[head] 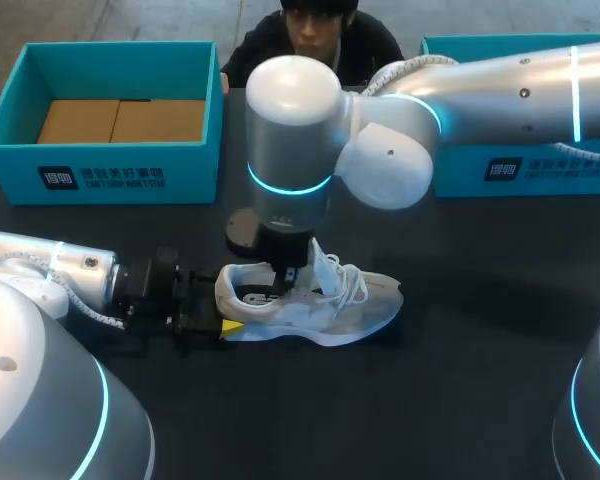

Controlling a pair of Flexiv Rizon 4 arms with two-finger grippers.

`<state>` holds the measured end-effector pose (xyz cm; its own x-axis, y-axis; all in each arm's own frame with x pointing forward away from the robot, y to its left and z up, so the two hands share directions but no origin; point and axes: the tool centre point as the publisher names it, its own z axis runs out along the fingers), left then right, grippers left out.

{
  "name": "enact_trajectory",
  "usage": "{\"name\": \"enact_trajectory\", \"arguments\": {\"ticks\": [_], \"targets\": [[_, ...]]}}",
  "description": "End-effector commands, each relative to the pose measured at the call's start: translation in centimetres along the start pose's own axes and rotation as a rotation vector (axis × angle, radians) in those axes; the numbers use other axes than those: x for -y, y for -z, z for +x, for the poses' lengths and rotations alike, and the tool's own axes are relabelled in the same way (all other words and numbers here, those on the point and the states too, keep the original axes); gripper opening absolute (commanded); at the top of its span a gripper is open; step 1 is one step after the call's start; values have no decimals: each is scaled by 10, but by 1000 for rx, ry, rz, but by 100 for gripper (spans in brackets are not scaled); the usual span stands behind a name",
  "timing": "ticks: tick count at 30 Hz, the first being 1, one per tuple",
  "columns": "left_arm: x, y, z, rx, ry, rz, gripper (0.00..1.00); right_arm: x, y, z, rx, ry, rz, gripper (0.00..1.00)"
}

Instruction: Take the shoe out of the shoebox, open the shoe tongue, remove and reinsert the insole, then place the shoe into the shoebox

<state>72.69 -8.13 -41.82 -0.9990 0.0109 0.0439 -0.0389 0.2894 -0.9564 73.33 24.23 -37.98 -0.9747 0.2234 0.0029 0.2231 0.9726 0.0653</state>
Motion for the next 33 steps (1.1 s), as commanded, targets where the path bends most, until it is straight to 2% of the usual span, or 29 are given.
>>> {"name": "enact_trajectory", "arguments": {"ticks": [1,2,3,4,7,8,10,12,16,21,27,29,33], "targets": [[-2,-1,2,5,-1,0,0,3,-4,2,4,-12,-4,0],[-2,-1,2,5,-1,0,0,4,-5,2,11,-18,-5,3],[-2,-1,2,5,-1,0,0,4,-5,1,14,-20,-4,21],[-2,-1,2,5,-1,0,0,4,-5,0,18,-21,-4,32],[-2,-1,2,5,-1,0,0,2,-6,-3,33,-20,-3,49],[-2,-1,2,5,-1,0,0,2,-6,-4,36,-21,-4,50],[-2,-1,2,5,-1,0,0,0,-6,-7,44,-20,-3,64],[-2,-1,2,5,-1,0,0,-2,-6,-9,48,-18,-5,65],[-2,-1,2,5,-1,0,0,-5,-10,-15,50,-11,-8,76],[-2,-1,2,5,-1,0,0,-9,-15,-18,45,-2,-14,79],[-2,-1,2,5,-1,0,0,-8,-20,-16,23,4,-15,69],[-2,-1,2,5,-1,0,0,-6,-23,-13,13,2,-14,58],[-2,-1,2,5,-1,0,0,-3,-27,-6,-6,-2,-13,52]]}}
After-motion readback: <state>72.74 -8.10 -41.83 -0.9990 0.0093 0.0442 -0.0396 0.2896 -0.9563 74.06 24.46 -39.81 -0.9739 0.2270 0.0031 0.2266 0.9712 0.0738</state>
